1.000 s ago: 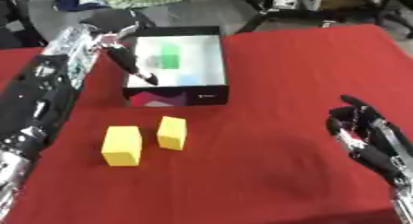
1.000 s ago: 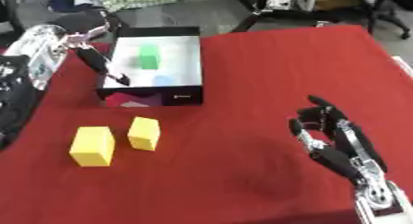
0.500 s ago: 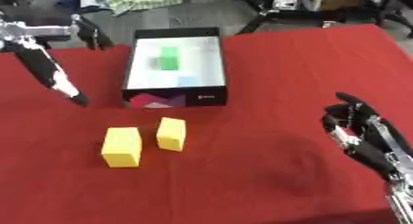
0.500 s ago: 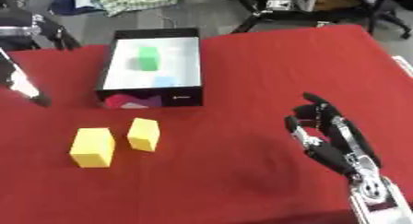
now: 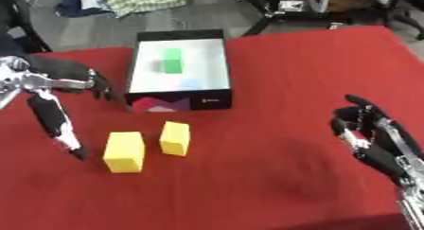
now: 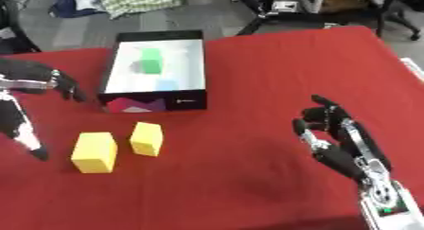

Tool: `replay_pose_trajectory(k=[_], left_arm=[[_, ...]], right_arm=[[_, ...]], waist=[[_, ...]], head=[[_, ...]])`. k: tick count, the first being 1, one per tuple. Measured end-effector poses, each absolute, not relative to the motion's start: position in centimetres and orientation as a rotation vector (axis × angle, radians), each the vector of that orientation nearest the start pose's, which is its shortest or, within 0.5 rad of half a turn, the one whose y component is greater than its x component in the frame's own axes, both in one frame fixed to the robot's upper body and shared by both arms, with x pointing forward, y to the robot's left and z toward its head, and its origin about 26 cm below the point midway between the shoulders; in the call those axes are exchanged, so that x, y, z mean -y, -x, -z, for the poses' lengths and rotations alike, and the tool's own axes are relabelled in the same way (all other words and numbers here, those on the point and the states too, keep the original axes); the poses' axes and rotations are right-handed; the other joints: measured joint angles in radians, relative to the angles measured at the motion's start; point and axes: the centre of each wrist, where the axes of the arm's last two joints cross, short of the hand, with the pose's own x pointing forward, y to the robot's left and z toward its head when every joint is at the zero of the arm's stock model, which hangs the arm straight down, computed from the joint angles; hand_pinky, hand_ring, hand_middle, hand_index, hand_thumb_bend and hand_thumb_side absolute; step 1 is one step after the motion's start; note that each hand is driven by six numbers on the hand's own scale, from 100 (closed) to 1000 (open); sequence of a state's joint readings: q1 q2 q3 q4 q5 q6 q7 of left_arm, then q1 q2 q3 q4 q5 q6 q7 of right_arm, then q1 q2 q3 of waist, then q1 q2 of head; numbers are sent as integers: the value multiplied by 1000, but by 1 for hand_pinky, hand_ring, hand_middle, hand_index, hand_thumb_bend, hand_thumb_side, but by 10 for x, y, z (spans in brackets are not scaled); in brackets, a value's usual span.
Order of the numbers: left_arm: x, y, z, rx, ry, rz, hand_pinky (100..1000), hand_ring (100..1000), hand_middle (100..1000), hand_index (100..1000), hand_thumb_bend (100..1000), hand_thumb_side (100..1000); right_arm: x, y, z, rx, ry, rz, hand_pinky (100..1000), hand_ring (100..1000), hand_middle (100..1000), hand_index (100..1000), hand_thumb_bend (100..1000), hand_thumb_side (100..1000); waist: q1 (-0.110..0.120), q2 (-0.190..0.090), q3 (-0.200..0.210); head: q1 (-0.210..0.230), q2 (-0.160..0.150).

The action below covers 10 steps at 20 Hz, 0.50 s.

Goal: Pick up objects on the table and place them in the box.

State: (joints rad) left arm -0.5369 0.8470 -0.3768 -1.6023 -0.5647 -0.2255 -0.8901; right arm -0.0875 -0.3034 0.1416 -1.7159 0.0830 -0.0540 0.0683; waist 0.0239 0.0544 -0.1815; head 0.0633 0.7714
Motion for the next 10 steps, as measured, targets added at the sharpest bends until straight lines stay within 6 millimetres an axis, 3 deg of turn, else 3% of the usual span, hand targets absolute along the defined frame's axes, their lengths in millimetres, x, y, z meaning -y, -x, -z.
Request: replay_pose_trajectory(k=[10], left_arm=[[-302, -365, -162, 921, -454, 2108, 801, 744, 741, 883, 813, 464]], right_arm=[[262, -293, -58, 1796, 110, -515, 780, 768, 705, 938, 330, 494]], waist=[[0, 0, -2]], head=[[-1, 0]])
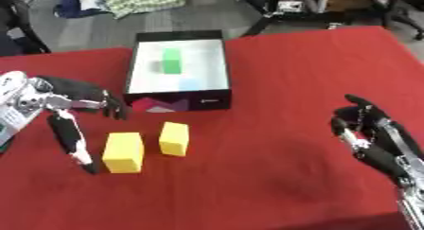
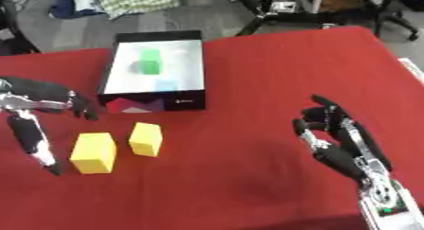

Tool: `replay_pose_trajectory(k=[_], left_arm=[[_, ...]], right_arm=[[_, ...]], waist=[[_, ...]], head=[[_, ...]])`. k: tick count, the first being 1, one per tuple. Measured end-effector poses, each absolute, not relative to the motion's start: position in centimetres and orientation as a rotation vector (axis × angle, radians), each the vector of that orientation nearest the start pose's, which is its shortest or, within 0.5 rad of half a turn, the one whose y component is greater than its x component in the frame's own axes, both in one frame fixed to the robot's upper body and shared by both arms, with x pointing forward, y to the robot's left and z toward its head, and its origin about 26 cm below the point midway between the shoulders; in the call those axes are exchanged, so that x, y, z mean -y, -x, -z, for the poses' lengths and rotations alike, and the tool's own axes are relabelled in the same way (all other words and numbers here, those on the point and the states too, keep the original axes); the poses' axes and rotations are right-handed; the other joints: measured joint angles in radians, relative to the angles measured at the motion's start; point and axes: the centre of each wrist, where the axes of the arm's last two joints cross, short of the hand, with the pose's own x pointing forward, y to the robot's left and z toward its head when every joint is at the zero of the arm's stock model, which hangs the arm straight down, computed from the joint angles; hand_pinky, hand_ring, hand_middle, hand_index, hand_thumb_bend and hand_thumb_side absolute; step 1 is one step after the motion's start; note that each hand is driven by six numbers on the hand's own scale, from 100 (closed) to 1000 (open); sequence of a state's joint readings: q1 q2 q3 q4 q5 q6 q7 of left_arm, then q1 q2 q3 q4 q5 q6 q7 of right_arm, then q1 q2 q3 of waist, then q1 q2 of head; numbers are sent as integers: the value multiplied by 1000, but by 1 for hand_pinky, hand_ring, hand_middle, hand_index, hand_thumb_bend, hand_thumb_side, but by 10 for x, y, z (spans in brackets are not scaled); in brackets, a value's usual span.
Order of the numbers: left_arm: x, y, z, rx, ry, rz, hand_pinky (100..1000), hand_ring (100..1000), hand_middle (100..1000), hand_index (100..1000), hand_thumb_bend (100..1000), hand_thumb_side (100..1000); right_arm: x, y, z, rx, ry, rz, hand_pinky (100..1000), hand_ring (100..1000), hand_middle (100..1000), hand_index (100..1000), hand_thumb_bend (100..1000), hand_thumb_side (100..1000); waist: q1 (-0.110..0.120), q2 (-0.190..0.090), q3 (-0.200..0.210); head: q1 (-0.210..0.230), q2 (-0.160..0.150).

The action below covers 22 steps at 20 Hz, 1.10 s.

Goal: Pick up objects on the table and place them in the box.

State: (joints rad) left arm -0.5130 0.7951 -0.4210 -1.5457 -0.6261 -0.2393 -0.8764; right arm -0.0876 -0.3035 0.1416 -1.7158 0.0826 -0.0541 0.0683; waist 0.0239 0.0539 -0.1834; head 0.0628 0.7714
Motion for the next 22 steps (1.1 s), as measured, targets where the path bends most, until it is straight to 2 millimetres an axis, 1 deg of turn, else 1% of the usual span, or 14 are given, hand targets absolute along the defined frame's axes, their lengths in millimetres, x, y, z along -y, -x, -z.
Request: replay_pose_trajectory(k=[5, 7, 8, 9, 10, 11, 12, 13, 14, 15, 18, 20, 22], left_arm=[[-298, -364, -149, 915, -429, 2115, 788, 723, 717, 863, 771, 430], [-297, -363, -144, 922, -414, 2116, 773, 698, 690, 841, 742, 409], [-296, -363, -143, 929, -411, 2117, 761, 677, 666, 824, 714, 397], [-295, -364, -141, 937, -409, 2118, 743, 648, 635, 802, 645, 381], [-295, -363, -140, 946, -410, 2119, 726, 623, 609, 778, 556, 360], [-294, -363, -139, 958, -413, 2117, 726, 623, 609, 778, 556, 360], [-294, -363, -137, 968, -416, 2114, 669, 559, 536, 709, 346, 270], [-294, -363, -137, 979, -424, 2110, 650, 537, 514, 687, 301, 245], [-294, -362, -137, 995, -432, 2102, 650, 537, 514, 687, 301, 245], [-294, -362, -136, 1010, -441, 2092, 615, 499, 474, 645, 256, 215], [-294, -361, -137, 1063, -471, 2055, 600, 480, 454, 621, 260, 218], [-293, -360, -143, 1108, -493, 2029, 603, 480, 455, 623, 266, 227], [-292, -360, -159, 1167, -530, 2007, 612, 488, 461, 631, 279, 239]], right_arm=[[262, -293, -58, 1796, 109, -514, 780, 768, 705, 938, 328, 494], [262, -293, -58, 1796, 109, -514, 780, 769, 705, 938, 328, 494], [262, -293, -58, 1796, 109, -514, 780, 769, 705, 938, 326, 494], [262, -293, -58, 1796, 109, -515, 780, 769, 706, 938, 325, 494], [262, -293, -58, 1796, 109, -515, 780, 769, 706, 938, 325, 493], [262, -293, -58, 1796, 109, -515, 780, 769, 706, 938, 325, 493], [262, -293, -58, 1796, 109, -515, 780, 769, 705, 938, 325, 493], [262, -293, -58, 1795, 109, -515, 780, 769, 706, 938, 325, 493], [262, -293, -58, 1795, 109, -515, 780, 769, 706, 938, 325, 493], [262, -293, -58, 1795, 109, -515, 780, 769, 706, 938, 324, 493], [262, -293, -58, 1795, 109, -515, 780, 769, 706, 938, 325, 493], [262, -293, -58, 1795, 109, -515, 780, 769, 706, 938, 325, 493], [262, -293, -58, 1795, 109, -515, 780, 769, 706, 938, 325, 493]], waist=[[0, 0, 0], [0, 0, 0], [0, 0, 1], [0, 0, 1], [0, 0, 1], [0, 0, 2], [0, 0, 3], [0, 0, 4], [0, 0, 5], [0, 0, 5], [0, -3, 7], [0, -3, 9], [0, -3, 14]], head=[[-2, 0], [-2, 0], [-2, 0], [-2, 0], [-2, 0], [-2, 0], [-2, 0], [-2, 0], [-2, 0], [-2, 0], [-2, 0], [-3, 0], [-3, 0]])
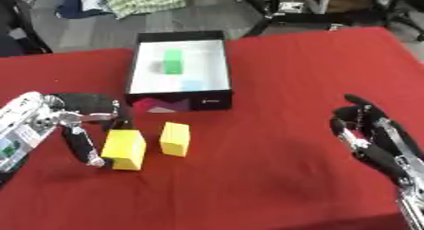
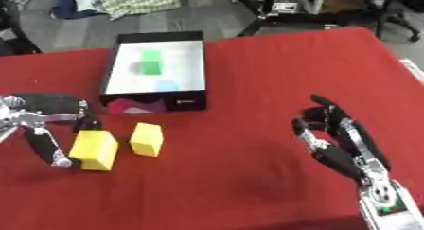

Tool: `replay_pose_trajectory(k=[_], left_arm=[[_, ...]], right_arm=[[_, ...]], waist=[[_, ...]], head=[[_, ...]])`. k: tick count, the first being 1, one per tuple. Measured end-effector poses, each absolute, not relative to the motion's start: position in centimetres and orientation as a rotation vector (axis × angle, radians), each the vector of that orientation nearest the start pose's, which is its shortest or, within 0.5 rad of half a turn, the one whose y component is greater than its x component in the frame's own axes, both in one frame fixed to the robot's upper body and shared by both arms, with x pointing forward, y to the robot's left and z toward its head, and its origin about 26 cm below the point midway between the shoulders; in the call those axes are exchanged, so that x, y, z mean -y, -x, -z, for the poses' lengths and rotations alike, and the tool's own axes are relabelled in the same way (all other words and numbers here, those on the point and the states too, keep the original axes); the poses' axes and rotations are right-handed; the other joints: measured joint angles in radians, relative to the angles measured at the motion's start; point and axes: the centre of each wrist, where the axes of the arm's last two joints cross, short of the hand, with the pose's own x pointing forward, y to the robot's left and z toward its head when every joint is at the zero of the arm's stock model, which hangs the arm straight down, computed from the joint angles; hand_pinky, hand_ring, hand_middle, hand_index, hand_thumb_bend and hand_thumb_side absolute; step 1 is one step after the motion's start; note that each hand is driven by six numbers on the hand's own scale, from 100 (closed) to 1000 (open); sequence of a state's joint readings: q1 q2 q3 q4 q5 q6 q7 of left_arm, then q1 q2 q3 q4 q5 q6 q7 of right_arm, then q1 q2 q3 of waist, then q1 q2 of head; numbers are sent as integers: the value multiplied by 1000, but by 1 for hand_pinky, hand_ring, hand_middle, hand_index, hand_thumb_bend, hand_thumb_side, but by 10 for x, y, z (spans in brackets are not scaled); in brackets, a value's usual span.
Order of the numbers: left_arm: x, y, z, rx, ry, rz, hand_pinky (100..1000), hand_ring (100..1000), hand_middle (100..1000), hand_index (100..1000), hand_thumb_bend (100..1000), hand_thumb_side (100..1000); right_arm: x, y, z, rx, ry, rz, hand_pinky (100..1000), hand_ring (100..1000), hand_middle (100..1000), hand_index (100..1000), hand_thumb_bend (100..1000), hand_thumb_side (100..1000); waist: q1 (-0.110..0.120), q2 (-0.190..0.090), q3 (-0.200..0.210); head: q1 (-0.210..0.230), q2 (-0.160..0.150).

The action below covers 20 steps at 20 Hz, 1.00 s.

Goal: Pick up objects on the table and place them in the box.

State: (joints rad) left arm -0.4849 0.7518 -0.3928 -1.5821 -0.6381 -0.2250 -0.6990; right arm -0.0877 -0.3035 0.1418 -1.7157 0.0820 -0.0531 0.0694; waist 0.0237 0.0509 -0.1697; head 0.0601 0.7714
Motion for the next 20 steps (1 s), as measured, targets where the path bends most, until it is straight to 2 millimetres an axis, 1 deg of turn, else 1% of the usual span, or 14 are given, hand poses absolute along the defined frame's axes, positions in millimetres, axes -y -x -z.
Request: replay_pose_trajectory(k=[5, 7, 8, 11, 16, 17, 18, 19, 20], left_arm=[[-284, -362, -221, 1317, -714, 1972, 633, 507, 480, 655, 316, 259], [-282, -369, -239, 1338, -786, 1954, 635, 510, 483, 660, 327, 261], [-282, -373, -244, 1339, -814, 1941, 636, 510, 484, 660, 328, 261], [-280, -391, -246, 1333, -862, 1892, 643, 517, 492, 669, 354, 276], [-268, -424, -234, 1334, -920, 1828, 654, 527, 504, 681, 398, 293], [-265, -430, -230, 1335, -937, 1814, 661, 533, 511, 690, 445, 322], [-262, -436, -226, 1337, -953, 1797, 661, 532, 512, 691, 456, 330], [-259, -442, -221, 1339, -970, 1777, 665, 534, 513, 692, 518, 373], [-256, -448, -216, 1342, -987, 1752, 670, 539, 518, 698, 546, 392]], right_arm=[[262, -293, -58, 1794, 108, -515, 780, 769, 706, 938, 324, 494], [262, -293, -57, 1792, 108, -515, 780, 769, 706, 938, 324, 494], [262, -293, -57, 1791, 108, -515, 780, 769, 706, 938, 324, 494], [263, -293, -56, 1789, 106, -513, 780, 769, 706, 938, 324, 494], [263, -293, -56, 1787, 104, -512, 780, 769, 706, 938, 323, 494], [263, -293, -56, 1786, 103, -511, 780, 769, 706, 938, 322, 495], [263, -292, -55, 1784, 102, -511, 780, 769, 706, 938, 342, 486], [262, -292, -55, 1783, 100, -511, 780, 769, 706, 938, 321, 495], [262, -292, -54, 1782, 96, -513, 780, 769, 706, 938, 321, 495]], waist=[[0, -2, 4], [0, -4, 4], [0, -5, 3], [0, -7, -2], [0, -7, -3], [0, -8, -3], [0, -9, -4], [0, -10, -5], [0, -11, -8]], head=[[0, 0], [1, 0], [2, 0], [15, 0], [48, 0], [53, 0], [55, 0], [57, 0], [58, 0]])
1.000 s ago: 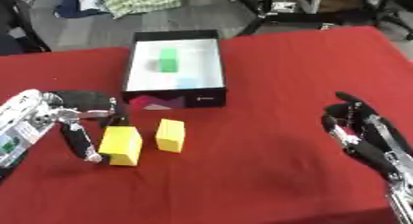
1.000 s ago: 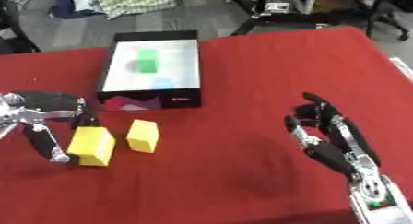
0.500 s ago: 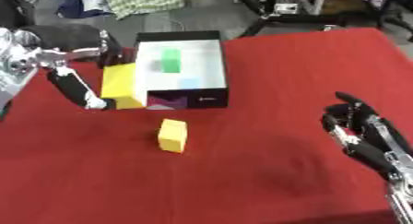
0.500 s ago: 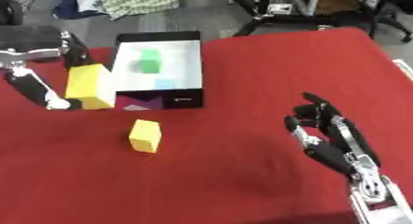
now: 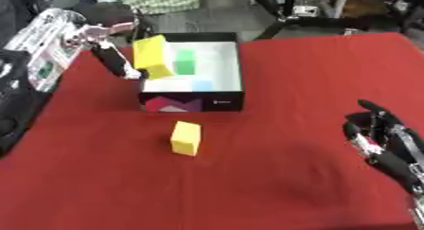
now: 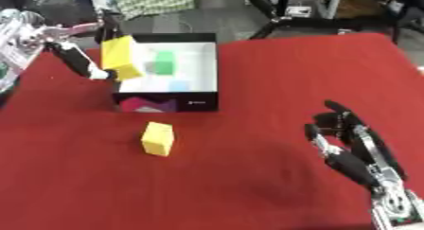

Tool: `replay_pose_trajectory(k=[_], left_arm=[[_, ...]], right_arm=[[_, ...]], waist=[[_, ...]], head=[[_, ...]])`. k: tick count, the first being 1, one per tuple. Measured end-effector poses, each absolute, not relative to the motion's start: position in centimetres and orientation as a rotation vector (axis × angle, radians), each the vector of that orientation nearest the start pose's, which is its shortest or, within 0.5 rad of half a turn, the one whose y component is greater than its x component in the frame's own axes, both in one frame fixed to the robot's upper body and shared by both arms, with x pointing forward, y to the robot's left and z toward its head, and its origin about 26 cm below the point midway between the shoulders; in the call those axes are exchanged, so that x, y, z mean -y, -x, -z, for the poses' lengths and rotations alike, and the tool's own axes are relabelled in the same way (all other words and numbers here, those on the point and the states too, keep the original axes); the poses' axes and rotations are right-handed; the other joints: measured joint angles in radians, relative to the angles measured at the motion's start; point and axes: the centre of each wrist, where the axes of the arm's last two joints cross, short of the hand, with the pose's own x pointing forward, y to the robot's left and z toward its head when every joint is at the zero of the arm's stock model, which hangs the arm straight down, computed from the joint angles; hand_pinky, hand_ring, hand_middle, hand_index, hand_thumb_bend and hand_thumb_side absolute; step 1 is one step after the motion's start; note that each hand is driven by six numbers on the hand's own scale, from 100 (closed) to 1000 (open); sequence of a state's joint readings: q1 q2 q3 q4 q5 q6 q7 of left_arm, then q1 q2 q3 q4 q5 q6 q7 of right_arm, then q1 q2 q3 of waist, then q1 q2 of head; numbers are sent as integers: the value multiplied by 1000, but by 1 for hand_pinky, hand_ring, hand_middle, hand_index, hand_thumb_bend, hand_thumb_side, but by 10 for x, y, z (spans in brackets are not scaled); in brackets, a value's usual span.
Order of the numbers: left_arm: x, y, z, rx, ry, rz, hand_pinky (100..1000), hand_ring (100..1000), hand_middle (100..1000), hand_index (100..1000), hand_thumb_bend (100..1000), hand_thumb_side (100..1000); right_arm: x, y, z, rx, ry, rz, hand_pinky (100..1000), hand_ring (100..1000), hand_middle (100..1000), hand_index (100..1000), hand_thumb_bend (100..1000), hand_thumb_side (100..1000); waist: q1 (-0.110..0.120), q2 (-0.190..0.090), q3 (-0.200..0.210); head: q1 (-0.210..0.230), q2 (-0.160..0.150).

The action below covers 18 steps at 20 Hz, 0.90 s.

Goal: Pick up objects on the table and place them in the box.

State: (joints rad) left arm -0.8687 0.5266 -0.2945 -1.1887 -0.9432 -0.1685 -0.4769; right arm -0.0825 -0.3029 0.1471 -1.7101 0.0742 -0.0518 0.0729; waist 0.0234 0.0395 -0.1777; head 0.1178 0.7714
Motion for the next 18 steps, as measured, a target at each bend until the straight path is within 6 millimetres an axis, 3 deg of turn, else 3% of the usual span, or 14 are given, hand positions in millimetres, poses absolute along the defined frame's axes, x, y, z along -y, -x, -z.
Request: replay_pose_trajectory(k=[4, 5, 7, 9, 12, 15, 18], left_arm=[[-246, -469, -184, 1349, -1050, 1640, 711, 591, 575, 747, 735, 526], [-244, -472, -175, 1348, -1064, 1616, 743, 643, 627, 795, 857, 574], [-239, -478, -160, 1344, -1081, 1584, 791, 733, 731, 868, 984, 613], [-234, -481, -148, 1336, -1095, 1580, 828, 795, 817, 922, 1000, 696], [-229, -482, -140, 1326, -1122, 1584, 848, 821, 862, 943, 1000, 745], [-228, -481, -142, 1348, -1143, 1566, 834, 793, 834, 920, 1000, 720], [-234, -478, -159, 1412, -1127, 1530, 809, 737, 751, 853, 1000, 648]], right_arm=[[260, -292, -54, 1778, 83, -523, 780, 769, 706, 938, 321, 495], [259, -292, -54, 1778, 80, -524, 780, 769, 706, 938, 321, 495], [258, -292, -53, 1777, 73, -524, 779, 769, 706, 938, 320, 495], [256, -292, -53, 1776, 62, -524, 779, 769, 706, 938, 320, 495], [256, -292, -53, 1778, 60, -524, 779, 769, 706, 938, 319, 495], [256, -292, -53, 1778, 59, -524, 779, 769, 705, 938, 317, 497], [256, -291, -53, 1776, 61, -522, 779, 769, 703, 938, 315, 498]], waist=[[-3, -1, -10], [-5, -1, -13], [-7, -1, -17], [-7, -1, -20], [-7, -1, -20], [-7, -1, -19], [-7, -1, -13]], head=[[-6, 0], [-6, 0], [-6, 0], [-6, 0], [-6, 0], [-7, 0], [-11, 0]])
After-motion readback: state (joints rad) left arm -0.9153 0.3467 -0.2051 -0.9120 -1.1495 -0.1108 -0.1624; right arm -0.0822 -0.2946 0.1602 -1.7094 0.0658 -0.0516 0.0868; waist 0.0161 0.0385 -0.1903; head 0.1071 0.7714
